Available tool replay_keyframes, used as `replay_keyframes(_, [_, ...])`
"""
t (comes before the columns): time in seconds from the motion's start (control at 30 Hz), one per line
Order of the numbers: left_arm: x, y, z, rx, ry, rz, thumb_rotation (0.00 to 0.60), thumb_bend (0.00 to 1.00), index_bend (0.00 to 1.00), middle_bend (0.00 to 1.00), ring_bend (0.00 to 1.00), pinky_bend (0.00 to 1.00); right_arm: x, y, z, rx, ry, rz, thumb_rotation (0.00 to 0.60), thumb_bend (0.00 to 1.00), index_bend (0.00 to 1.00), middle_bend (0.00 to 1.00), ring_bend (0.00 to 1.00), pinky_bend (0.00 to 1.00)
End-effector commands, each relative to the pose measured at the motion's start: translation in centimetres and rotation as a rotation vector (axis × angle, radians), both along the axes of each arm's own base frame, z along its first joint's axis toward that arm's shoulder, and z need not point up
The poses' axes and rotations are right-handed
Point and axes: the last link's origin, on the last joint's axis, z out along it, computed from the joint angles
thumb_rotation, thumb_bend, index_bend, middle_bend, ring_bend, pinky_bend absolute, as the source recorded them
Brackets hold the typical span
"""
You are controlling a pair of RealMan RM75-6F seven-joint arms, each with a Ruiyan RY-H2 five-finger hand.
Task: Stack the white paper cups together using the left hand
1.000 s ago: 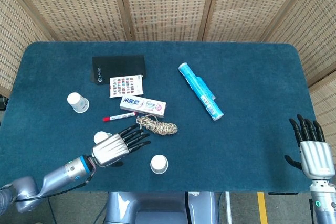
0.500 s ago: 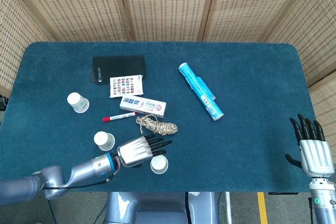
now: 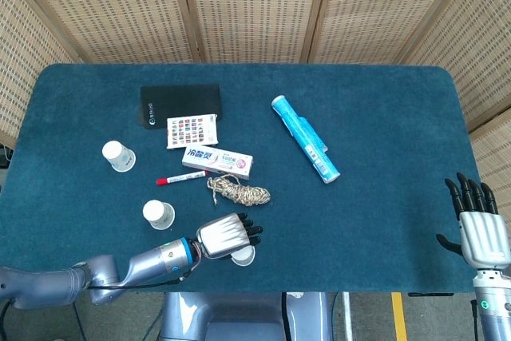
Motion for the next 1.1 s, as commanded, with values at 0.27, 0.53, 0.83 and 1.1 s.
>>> replay_keyframes(0.27, [0.8,0.6,1.8,0.042,-0.066,0.021,0.600,0.27,0.57,0.40,0.46,0.44,0.0,0.1,0.1,-0.001,-0.004,0.004,0.600,0.00,0.00,0.00,0.00,0.00])
replay_keyframes(0.53, [0.1,2.9,10.4,0.209,-0.129,0.127,0.600,0.27,0.57,0.40,0.46,0.44,0.4,0.3,-0.1,0.010,-0.004,0.020,0.600,0.00,0.00,0.00,0.00,0.00])
replay_keyframes(0.83, [-6.9,4.3,17.0,0.313,-0.040,0.329,0.600,0.27,0.57,0.40,0.46,0.44,1.0,0.7,-0.3,0.018,-0.005,0.036,0.600,0.00,0.01,0.00,0.00,0.00])
replay_keyframes(1.1, [-9.3,4.5,16.3,0.263,-0.051,0.401,0.600,0.27,0.57,0.40,0.46,0.44,1.2,0.9,-0.2,0.021,-0.003,0.039,0.600,0.00,0.01,0.00,0.00,0.00])
